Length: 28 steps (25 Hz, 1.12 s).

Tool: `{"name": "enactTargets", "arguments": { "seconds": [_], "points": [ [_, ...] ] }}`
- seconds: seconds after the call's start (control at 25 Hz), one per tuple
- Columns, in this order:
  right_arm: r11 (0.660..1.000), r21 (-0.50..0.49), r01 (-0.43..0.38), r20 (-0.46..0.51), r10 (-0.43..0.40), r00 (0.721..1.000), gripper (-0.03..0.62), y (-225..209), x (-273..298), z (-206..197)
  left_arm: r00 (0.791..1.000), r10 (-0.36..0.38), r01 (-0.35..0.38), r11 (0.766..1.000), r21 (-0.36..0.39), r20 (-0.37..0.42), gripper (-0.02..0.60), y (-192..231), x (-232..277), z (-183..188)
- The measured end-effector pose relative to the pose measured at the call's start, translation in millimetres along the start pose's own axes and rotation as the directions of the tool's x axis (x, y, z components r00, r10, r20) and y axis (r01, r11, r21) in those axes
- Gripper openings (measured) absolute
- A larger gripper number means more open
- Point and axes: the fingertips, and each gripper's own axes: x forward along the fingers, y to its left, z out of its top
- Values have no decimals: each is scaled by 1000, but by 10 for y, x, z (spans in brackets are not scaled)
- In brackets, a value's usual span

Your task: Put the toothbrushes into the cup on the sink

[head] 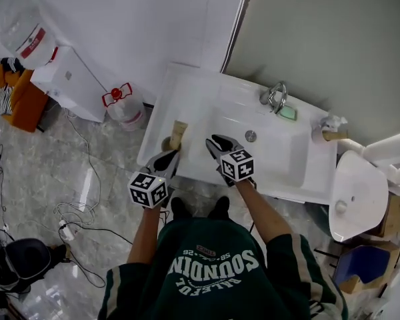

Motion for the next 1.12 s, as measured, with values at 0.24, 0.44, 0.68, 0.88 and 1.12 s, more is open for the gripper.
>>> {"name": "enactTargets", "arguments": {
  "seconds": [0.24, 0.44, 0.68, 0.88, 1.12],
  "points": [
    [992, 29, 126, 82, -128, 988, 30, -551, -573, 120, 997, -68, 69, 997, 41, -30, 51, -382, 487, 85],
    [969, 52, 241, 159, -246, 956, 3, -994, -1164, 196, 991, -122, 127, 989, 82, -57, 51, -707, 847, 132],
    [925, 86, 370, 209, -380, 901, 3, -1448, -1810, 177, 978, -191, 201, 970, 140, -78, 51, -1080, 1243, 193],
    [895, 118, 431, 227, -447, 866, 3, -1665, -2242, 116, 967, -237, 250, 952, 175, -90, 51, -1365, 1477, 226],
    [870, 147, 470, 238, -492, 837, 3, -1791, -2525, 47, 958, -270, 284, 939, 195, -98, 51, -1581, 1625, 241]
  ]
}}
